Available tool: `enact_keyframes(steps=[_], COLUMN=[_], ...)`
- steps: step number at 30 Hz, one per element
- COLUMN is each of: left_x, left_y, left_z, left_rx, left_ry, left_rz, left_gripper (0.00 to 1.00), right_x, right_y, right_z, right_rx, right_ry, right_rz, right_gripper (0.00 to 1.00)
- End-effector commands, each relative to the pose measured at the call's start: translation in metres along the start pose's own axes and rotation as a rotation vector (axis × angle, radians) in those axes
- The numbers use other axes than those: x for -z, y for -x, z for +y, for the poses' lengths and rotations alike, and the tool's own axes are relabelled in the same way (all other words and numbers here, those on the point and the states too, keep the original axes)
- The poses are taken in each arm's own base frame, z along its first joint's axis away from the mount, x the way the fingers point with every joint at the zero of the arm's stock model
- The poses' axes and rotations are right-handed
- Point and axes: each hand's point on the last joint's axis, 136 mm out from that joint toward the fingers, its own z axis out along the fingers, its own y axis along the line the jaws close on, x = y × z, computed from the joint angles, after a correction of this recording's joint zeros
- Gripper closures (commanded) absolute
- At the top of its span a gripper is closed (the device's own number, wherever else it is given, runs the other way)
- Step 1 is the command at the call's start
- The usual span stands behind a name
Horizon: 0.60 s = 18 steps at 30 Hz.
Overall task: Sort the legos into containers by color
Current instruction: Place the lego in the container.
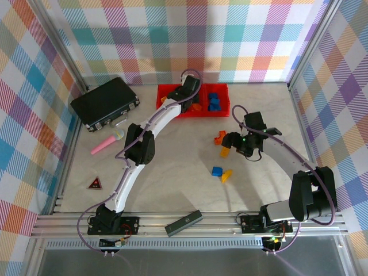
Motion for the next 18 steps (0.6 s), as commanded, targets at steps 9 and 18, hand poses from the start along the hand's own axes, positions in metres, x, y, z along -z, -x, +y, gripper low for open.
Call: enact_keyframes(steps=[9, 18], left_x=[0.114, 0.216], left_y=[0.082, 0.074], left_z=[-0.012, 0.021], left_rx=[0.009, 0.068], left_ry=[-0.118, -0.196], left_rz=[-0.125, -0.097], left_gripper=[0.35, 0.34], right_x=[0.015, -0.002], right_y=[-0.025, -0.059], right_z=[0.018, 0.039], right_rx=[0.043, 0.079], right_ry=[-0.046, -0.140], right_rz=[0.019, 0.095], right_gripper=[0.27, 0.27])
